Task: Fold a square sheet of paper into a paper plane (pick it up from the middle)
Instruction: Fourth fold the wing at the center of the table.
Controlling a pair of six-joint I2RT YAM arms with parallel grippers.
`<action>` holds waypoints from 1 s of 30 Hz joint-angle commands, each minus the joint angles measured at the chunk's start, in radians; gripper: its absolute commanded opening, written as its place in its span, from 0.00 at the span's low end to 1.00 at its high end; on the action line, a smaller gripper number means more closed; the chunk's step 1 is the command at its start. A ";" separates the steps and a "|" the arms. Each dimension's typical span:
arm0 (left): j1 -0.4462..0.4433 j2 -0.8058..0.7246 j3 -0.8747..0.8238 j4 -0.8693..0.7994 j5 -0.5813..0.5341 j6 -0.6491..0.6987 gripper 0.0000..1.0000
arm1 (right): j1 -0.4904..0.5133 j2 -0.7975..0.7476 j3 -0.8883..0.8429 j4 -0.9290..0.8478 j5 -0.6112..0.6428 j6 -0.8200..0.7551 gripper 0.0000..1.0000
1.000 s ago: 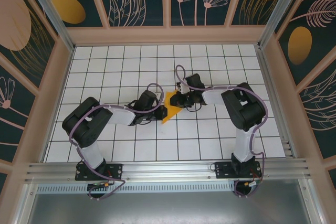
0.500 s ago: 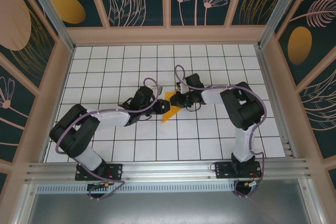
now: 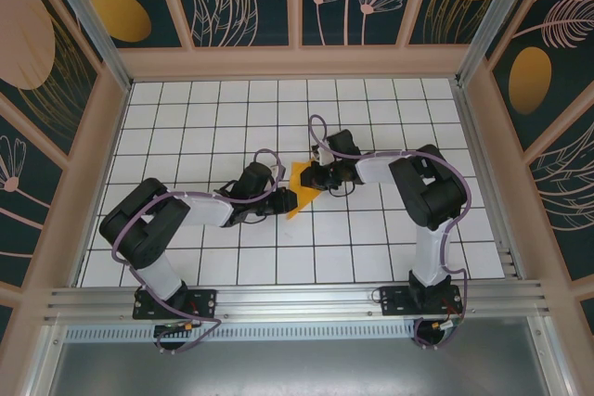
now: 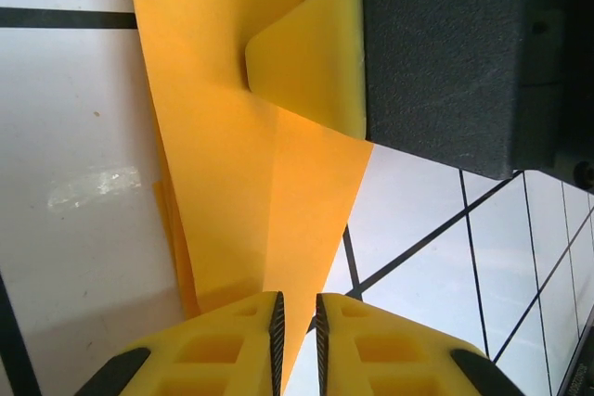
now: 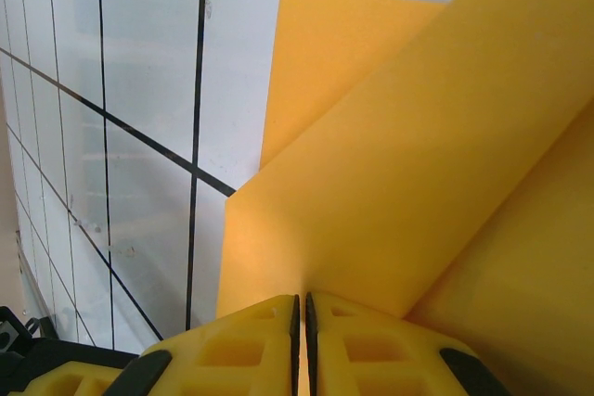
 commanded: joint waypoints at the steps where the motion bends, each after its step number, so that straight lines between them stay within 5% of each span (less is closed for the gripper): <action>1: -0.002 0.011 -0.014 0.023 0.013 -0.010 0.20 | 0.003 0.028 0.011 -0.030 0.049 -0.006 0.14; 21: -0.015 0.062 -0.026 -0.011 0.004 -0.016 0.14 | -0.005 0.039 0.009 -0.050 0.094 0.014 0.14; 30: -0.032 0.085 -0.015 -0.126 -0.078 0.008 0.04 | 0.007 -0.097 -0.023 0.049 0.012 0.019 0.13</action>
